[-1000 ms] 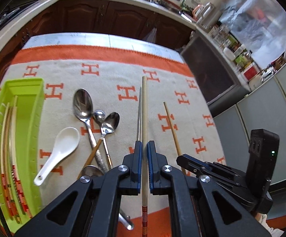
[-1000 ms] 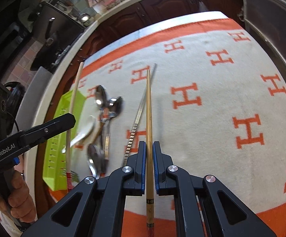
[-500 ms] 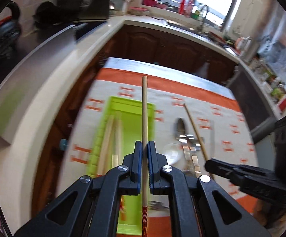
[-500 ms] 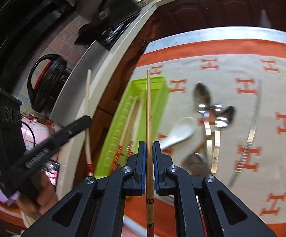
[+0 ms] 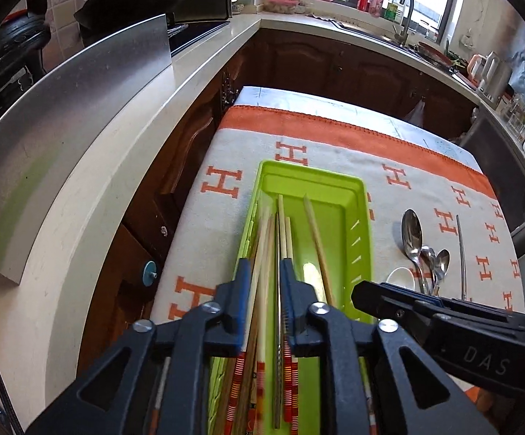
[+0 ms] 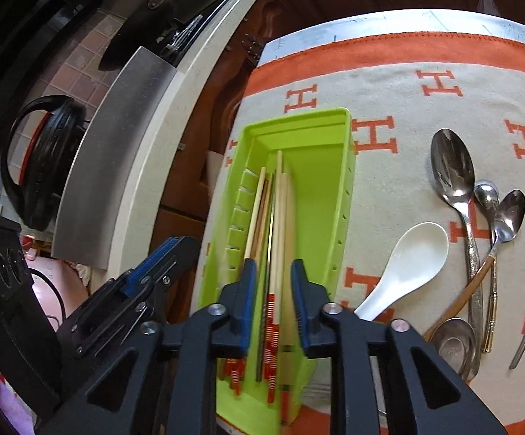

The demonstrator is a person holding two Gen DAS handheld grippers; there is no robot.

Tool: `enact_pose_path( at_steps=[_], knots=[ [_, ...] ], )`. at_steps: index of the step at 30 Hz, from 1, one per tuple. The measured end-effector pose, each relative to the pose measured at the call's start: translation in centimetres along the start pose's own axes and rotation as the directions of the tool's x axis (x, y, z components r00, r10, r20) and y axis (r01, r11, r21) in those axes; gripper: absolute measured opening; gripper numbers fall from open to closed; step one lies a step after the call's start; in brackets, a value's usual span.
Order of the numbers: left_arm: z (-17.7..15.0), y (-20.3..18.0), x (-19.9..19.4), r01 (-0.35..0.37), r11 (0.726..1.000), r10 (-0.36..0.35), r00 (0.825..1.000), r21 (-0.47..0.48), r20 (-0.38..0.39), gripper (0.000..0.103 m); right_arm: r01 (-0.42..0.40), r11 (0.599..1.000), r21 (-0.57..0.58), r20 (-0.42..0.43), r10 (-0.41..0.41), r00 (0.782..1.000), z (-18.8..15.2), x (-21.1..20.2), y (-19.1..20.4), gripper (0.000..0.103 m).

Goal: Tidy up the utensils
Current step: 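Carry both chopsticks over the green tray and lower them in, then move both open tools back over the remaining utensils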

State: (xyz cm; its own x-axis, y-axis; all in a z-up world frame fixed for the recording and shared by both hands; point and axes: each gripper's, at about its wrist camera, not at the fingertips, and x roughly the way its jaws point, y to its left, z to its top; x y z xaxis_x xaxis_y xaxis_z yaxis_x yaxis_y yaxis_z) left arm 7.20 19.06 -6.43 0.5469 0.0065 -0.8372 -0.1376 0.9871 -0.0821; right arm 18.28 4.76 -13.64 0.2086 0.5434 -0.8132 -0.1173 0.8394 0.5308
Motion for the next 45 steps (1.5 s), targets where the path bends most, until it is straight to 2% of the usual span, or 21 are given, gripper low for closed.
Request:
enact_pose_path(
  at_steps=[7, 12, 17, 20, 22, 27, 31, 38, 44, 45],
  knots=[
    [-0.6, 0.1, 0.3, 0.003, 1.000, -0.003, 1.000, -0.028, -0.014, 0.043, 0.042, 0.999, -0.026, 0.006, -0.042, 0.999, -0.1, -0.7, -1.7, 0.029],
    [-1.4, -0.6, -0.3, 0.017, 0.999, -0.018, 1.000, -0.037, -0.023, 0.050, 0.110, 0.991, -0.074, 0.012, -0.109, 0.994, -1.0, -2.7, -3.7, 0.031],
    [-2.0, -2.1, -1.2, 0.033, 0.999, -0.033, 0.999, -0.021, -0.016, 0.062, 0.158, 0.982, -0.103, 0.050, -0.153, 0.987, -2.1, -5.8, -6.3, 0.032],
    [-2.3, -3.6, -1.7, 0.068, 0.998, -0.068, 0.998, -0.007, -0.015, 0.064, 0.212, 0.969, -0.129, 0.085, -0.203, 0.976, -2.9, -7.9, -8.1, 0.032],
    [-2.4, -4.6, -1.8, 0.092, 0.996, -0.092, 0.996, 0.004, -0.019, 0.069, 0.242, 0.961, -0.136, 0.105, -0.229, 0.968, -3.2, -9.2, -9.3, 0.032],
    [-2.7, -8.0, -1.5, 0.140, 0.989, -0.138, 0.990, 0.048, -0.041, 0.073, 0.307, 0.945, -0.115, 0.150, -0.288, 0.946, -4.0, -12.4, -13.5, 0.032],
    [-3.0, -10.5, -0.6, 0.158, 0.984, -0.153, 0.986, 0.077, -0.064, 0.074, 0.324, 0.942, -0.089, 0.134, -0.311, 0.941, -4.6, -12.9, -16.3, 0.032],
    [-3.6, -13.4, 1.2, 0.155, 0.982, -0.143, 0.984, 0.109, -0.108, 0.074, 0.355, 0.931, -0.084, 0.096, -0.347, 0.933, -4.5, -10.2, -19.1, 0.031],
    [-3.9, -14.4, 1.9, 0.126, 0.984, -0.112, 0.987, 0.127, -0.112, 0.074, 0.415, 0.906, -0.086, 0.091, -0.407, 0.909, -3.3, -7.2, -20.3, 0.024],
    [-3.9, -14.4, 2.0, 0.123, 0.984, -0.109, 0.988, 0.128, -0.111, 0.074, 0.429, 0.898, -0.094, 0.111, -0.418, 0.901, -3.2, -7.0, -20.1, 0.024]
  ],
)
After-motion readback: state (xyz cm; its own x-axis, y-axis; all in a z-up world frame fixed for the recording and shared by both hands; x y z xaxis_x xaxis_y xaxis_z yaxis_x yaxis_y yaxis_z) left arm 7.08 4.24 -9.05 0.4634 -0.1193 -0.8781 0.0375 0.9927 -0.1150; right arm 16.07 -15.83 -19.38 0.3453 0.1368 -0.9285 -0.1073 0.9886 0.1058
